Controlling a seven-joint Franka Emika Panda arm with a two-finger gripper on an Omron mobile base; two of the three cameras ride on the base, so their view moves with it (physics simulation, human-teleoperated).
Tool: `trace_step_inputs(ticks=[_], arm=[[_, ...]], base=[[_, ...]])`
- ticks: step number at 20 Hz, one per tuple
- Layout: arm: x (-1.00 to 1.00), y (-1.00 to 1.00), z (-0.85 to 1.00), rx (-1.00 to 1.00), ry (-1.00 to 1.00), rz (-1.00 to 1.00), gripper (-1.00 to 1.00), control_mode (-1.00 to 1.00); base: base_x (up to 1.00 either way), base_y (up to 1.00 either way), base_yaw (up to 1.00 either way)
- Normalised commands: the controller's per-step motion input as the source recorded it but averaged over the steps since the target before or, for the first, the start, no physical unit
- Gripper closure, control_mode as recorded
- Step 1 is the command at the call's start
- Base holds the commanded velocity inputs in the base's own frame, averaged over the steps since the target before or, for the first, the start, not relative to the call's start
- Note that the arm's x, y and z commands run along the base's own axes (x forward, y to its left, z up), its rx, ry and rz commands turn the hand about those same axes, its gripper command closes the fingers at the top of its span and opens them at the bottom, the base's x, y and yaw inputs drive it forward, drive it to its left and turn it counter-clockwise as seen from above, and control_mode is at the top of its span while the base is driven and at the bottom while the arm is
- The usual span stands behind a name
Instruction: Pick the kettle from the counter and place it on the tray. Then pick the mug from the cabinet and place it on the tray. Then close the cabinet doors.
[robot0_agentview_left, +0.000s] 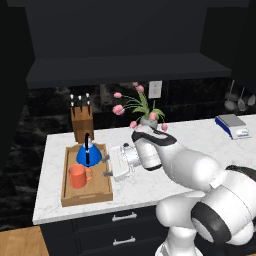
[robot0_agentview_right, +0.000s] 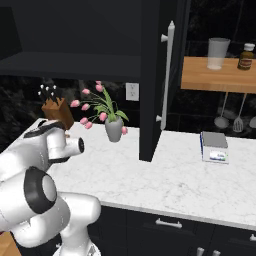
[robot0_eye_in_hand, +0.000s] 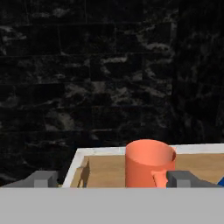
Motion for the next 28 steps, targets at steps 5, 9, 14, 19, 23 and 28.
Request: trace_step_inputs(ticks=[5, 9, 14, 19, 23, 28], arm=[[-0.92, -0.17, 1.00, 0.00, 0.02, -0.13, -1.00, -1.00], [-0.27, 0.00, 0.70, -0.01, 0.15, -0.11, -1.00, -1.00], [0.00, 0.00, 0.01, 0.00, 0.01, 0.00, -1.00, -1.00], [-0.01, 0.00, 0.17, 0.00, 0.05, -0.06, -1.00, -1.00], [-0.13, 0.00, 0.64, -0.02, 0.39, -0.26, -1.00, -1.00], [-0.08, 0.02, 0.44, -0.15, 0.59, -0.35, -1.00, -1.00]], base=[[0.00, 0.00, 0.00], [0.00, 0.00, 0.00], [0.00, 0.00, 0.00], [0.00, 0.00, 0.00], [0.00, 0.00, 0.00], [0.00, 0.00, 0.00]])
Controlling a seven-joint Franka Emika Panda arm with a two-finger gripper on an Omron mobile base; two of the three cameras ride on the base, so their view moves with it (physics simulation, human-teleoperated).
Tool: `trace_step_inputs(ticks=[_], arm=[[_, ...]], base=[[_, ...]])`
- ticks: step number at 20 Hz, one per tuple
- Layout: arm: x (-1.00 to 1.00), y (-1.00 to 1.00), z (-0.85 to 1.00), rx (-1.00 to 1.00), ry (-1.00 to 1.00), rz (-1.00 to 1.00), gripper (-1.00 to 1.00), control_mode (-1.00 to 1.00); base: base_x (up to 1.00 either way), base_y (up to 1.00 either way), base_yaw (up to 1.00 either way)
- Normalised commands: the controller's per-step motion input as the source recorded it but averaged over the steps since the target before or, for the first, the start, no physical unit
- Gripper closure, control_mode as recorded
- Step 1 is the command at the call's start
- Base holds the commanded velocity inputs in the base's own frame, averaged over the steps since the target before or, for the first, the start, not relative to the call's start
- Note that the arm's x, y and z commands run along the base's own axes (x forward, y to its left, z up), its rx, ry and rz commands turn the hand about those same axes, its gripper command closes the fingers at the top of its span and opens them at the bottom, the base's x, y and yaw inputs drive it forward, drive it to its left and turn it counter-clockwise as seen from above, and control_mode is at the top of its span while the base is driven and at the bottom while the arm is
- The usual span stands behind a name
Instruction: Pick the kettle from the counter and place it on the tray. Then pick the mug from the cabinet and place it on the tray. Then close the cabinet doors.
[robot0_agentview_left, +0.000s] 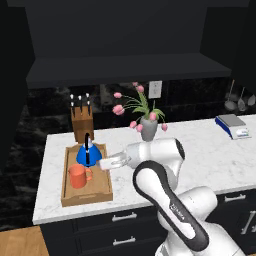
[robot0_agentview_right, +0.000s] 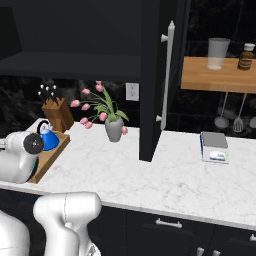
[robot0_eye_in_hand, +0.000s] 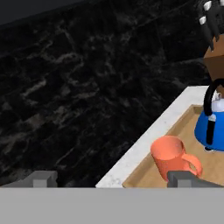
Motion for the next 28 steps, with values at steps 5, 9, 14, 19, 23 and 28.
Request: trace_step_inputs(ticks=[5, 9, 14, 19, 23, 28], arm=[[0.00, 0.14, 0.11, -0.31, 0.44, -0.21, -1.00, -1.00], [-0.01, 0.14, -0.01, -0.09, 0.00, 0.00, -1.00, -1.00], [-0.01, 0.25, 0.00, -0.09, 0.00, 0.00, -1.00, -1.00], [-0.08, 0.24, -0.02, -0.10, 0.00, 0.00, -1.00, -1.00], [-0.01, 0.32, -0.04, -0.07, 0.00, 0.00, -1.00, -1.00], [0.00, 0.20, -0.13, -0.02, -0.06, 0.00, 1.00, -1.00]], base=[[0.00, 0.00, 0.00], [0.00, 0.00, 0.00], [0.00, 0.00, 0.00], [0.00, 0.00, 0.00], [0.00, 0.00, 0.00], [0.00, 0.00, 0.00]])
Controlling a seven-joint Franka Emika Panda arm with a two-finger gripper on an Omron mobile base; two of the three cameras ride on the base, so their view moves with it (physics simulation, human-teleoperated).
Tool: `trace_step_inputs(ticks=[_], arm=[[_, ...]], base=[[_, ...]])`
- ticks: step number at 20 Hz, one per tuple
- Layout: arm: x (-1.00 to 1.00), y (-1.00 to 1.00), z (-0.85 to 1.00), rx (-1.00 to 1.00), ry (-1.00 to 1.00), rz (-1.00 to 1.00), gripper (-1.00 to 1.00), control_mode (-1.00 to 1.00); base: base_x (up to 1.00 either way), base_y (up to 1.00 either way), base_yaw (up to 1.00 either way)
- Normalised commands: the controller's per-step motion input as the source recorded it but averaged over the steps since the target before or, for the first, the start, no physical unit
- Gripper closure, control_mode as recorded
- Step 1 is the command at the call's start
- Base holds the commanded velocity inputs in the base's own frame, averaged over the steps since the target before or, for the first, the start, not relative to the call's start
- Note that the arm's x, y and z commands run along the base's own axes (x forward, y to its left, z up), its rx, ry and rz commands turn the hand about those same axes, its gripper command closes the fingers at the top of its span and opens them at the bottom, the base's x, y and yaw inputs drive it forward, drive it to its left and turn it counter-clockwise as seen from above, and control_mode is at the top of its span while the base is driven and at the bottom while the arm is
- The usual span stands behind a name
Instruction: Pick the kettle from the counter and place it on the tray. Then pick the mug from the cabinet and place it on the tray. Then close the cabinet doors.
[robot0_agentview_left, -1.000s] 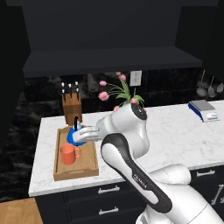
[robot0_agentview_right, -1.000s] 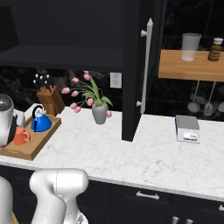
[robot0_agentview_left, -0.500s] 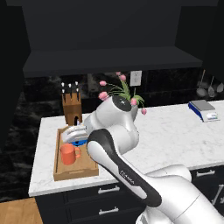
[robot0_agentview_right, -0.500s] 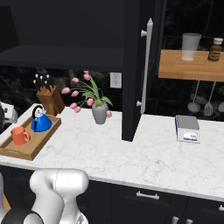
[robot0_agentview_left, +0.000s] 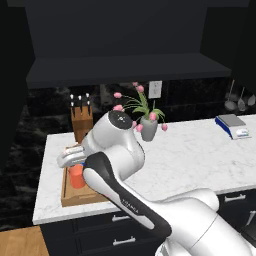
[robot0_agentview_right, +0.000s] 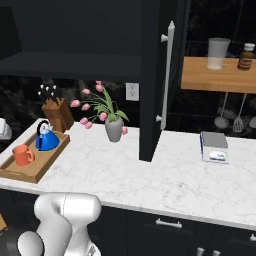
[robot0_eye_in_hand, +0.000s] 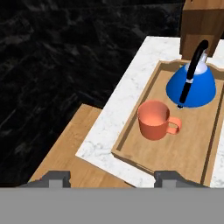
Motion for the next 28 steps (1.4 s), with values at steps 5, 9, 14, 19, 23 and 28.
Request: trace_step_inputs(ticks=[5, 9, 14, 19, 23, 28], arm=[[0.00, 0.05, -0.10, 0.00, -0.16, 0.03, 1.00, -1.00], [-0.03, 0.00, -0.06, -0.03, -0.05, 0.02, 1.00, -1.00], [-0.07, 0.06, -0.10, -0.10, -0.05, 0.00, 1.00, -1.00], [-0.11, 0.33, -0.17, -0.19, -0.35, 0.00, 1.00, -1.00], [-0.02, 0.26, -0.09, -0.21, -0.47, 0.00, 1.00, -1.00], [0.00, 0.40, 0.09, -0.14, -0.37, 0.00, 1.00, -1.00]], base=[[0.00, 0.00, 0.00], [0.00, 0.00, 0.00], [0.00, 0.00, 0.00], [0.00, 0.00, 0.00], [0.00, 0.00, 0.00], [0.00, 0.00, 0.00]])
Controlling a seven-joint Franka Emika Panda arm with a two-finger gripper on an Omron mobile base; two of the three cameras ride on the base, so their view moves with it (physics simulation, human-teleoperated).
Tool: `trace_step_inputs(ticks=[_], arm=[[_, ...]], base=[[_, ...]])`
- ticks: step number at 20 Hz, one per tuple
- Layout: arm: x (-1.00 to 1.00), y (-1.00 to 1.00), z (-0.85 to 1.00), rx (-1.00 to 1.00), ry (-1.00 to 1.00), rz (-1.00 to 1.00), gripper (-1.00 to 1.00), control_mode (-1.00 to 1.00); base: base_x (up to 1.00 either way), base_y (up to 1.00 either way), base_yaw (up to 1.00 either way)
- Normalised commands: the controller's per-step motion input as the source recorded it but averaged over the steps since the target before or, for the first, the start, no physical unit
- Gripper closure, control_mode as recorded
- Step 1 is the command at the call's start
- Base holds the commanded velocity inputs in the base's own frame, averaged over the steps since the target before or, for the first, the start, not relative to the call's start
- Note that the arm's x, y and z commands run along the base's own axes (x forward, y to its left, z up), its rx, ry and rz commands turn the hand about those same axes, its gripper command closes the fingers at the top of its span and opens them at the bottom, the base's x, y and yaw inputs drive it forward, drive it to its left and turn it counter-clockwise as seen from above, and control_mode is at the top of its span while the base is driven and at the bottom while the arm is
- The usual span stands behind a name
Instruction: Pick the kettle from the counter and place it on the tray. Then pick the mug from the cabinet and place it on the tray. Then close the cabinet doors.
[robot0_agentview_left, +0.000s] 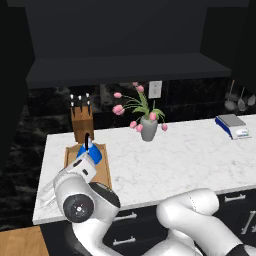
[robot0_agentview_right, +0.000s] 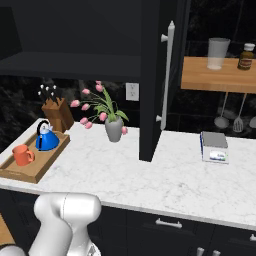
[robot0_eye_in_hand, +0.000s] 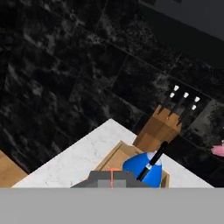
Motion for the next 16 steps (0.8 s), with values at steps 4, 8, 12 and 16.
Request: trace_step_inputs(ticks=[4, 8, 12, 16], arm=[[-0.01, 0.54, 0.24, -0.07, -0.14, 0.00, 1.00, -1.00], [-0.04, 0.48, 0.29, -0.06, -0.08, -0.02, 1.00, -1.00], [0.00, 0.53, 0.09, -0.11, -0.16, -0.01, 1.00, -1.00], [0.00, 0.41, 0.00, -0.22, -0.38, 0.00, 1.00, -1.00]], base=[[0.00, 0.00, 0.00], [0.00, 0.00, 0.00], [0.00, 0.00, 0.00], [0.00, 0.00, 0.00]])
